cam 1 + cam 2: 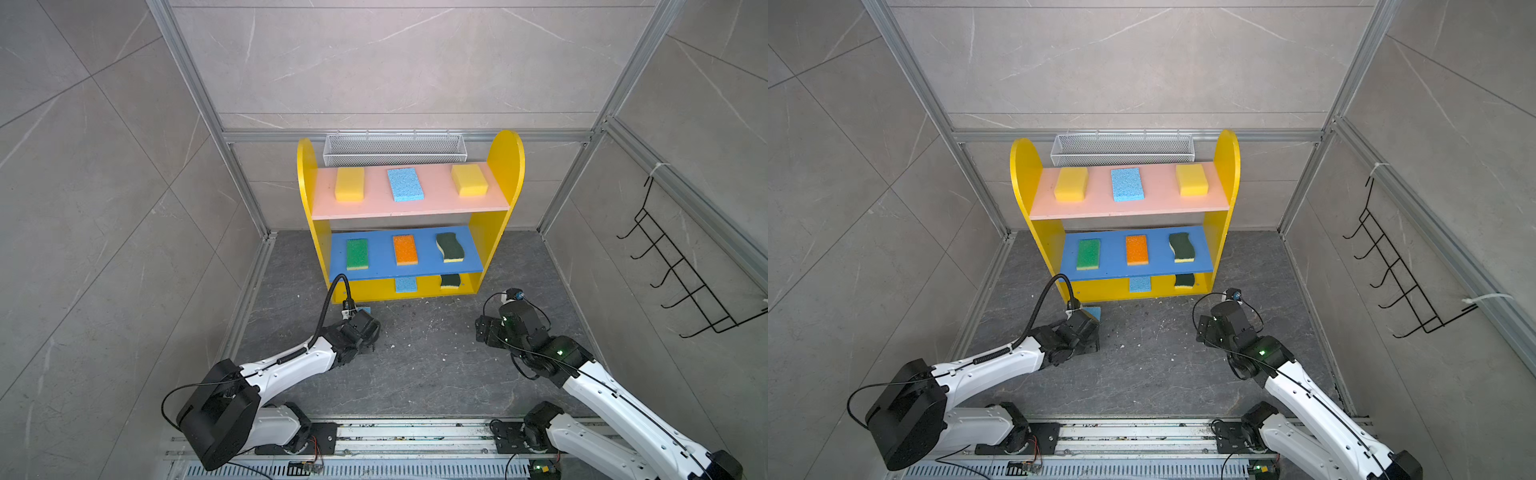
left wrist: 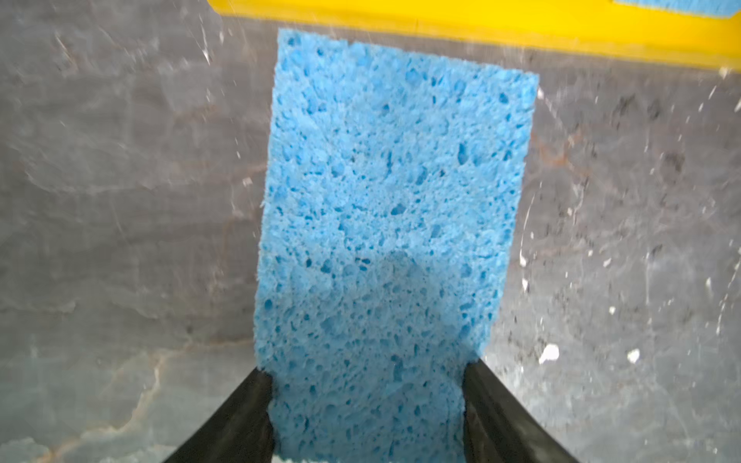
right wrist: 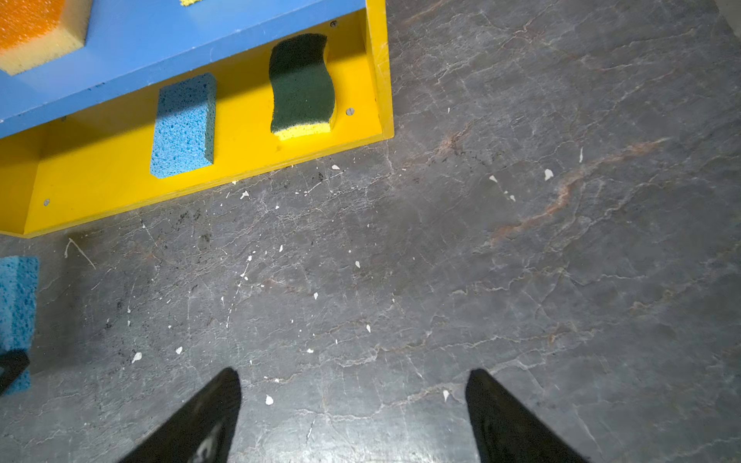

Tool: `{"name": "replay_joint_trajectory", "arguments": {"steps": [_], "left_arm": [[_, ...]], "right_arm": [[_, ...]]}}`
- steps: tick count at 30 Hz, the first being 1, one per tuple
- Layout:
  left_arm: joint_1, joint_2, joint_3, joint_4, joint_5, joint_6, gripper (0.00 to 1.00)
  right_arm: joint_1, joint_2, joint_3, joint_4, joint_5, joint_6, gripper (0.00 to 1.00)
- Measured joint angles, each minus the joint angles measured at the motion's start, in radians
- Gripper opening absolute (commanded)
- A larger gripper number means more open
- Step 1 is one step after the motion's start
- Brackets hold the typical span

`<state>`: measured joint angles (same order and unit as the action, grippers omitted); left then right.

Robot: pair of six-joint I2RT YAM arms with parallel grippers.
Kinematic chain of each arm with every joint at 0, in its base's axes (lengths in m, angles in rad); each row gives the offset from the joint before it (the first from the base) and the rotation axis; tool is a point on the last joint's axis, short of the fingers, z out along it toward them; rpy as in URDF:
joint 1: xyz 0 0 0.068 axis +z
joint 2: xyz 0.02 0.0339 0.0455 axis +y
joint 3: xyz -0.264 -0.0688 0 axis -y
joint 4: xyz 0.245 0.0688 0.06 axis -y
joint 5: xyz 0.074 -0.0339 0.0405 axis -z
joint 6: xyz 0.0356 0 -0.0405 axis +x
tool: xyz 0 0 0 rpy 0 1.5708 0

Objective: Place and organize the cleaning sponges onto the shelf
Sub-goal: 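Insert the blue sponge under the blue board onto the bottom board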

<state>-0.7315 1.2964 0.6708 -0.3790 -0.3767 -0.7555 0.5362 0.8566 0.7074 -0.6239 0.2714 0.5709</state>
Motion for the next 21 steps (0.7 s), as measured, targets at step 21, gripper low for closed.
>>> {"name": "replay_joint_trajectory", "arguments": {"steps": [21], "left_arm": [[0.099,0.153,0.049,0.284,-0.103,0.135,0.69]], "right_arm": [[0.000,0.081,-0.015,0.088,-0.018,-0.016,0.89]]}}
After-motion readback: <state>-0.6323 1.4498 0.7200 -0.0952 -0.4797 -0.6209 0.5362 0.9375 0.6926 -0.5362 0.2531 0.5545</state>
